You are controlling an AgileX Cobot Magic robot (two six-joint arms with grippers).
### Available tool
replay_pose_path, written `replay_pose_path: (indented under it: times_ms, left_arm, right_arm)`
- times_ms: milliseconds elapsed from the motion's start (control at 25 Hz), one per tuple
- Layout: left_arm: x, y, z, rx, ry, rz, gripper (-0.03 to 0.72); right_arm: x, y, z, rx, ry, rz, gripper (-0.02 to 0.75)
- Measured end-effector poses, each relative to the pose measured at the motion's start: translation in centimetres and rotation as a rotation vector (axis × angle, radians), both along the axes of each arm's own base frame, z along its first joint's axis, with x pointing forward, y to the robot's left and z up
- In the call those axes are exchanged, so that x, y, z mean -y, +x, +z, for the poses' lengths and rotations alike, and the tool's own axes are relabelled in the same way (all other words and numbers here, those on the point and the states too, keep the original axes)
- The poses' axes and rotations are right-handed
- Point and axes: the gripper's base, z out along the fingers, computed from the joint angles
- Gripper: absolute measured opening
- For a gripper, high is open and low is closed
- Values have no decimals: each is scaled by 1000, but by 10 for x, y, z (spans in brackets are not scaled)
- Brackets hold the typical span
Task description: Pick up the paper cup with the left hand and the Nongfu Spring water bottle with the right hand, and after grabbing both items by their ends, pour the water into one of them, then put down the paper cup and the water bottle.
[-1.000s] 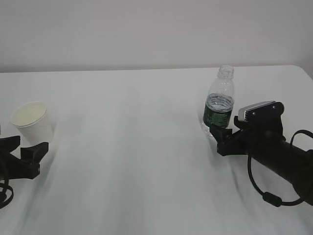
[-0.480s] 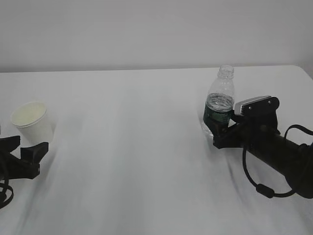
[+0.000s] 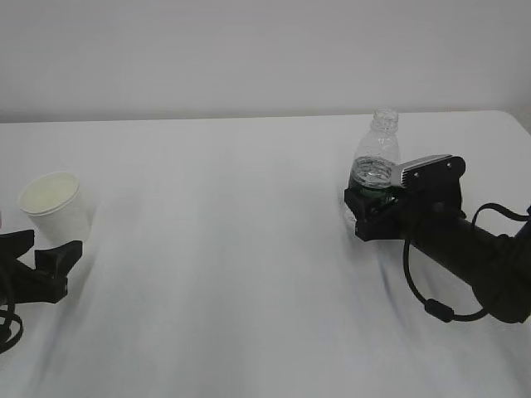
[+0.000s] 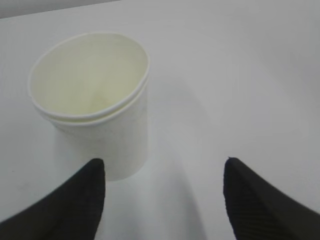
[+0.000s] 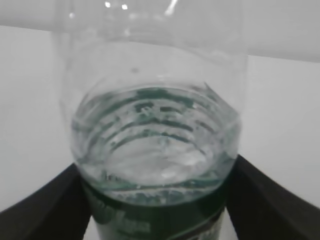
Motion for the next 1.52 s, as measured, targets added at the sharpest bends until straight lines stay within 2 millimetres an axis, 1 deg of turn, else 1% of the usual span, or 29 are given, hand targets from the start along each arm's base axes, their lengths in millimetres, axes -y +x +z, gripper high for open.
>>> replay_pose_path:
  times_ms: [200,360,520,1000,1080,1240,1520]
  left_arm:
    - [0,1,1,4,0,0,536]
    - [1,4,2,16,-1,-7,536]
    - [1,4,2,16,-1,-7,536]
    - [1,4,2,16,-1,-8,534]
    - [1,4,2,16,-1,-8,534]
    - [1,4,2,16,-1,-8,534]
    - [1,4,2,16,-1,-11,534]
  right_arm:
    - [-1,8,2,8,-5,3,591]
    - [-3,11,-1,4,-9,11,592]
    - [-4,13,-10,-8,-15,27,591]
    - [-5,15,-10,-1,-14,35,589]
    - [-5,15,-10,1,-13,35,573]
    - [-5,15,-10,4,-11,35,514]
    - [-7,14,-10,10,-15,61,468]
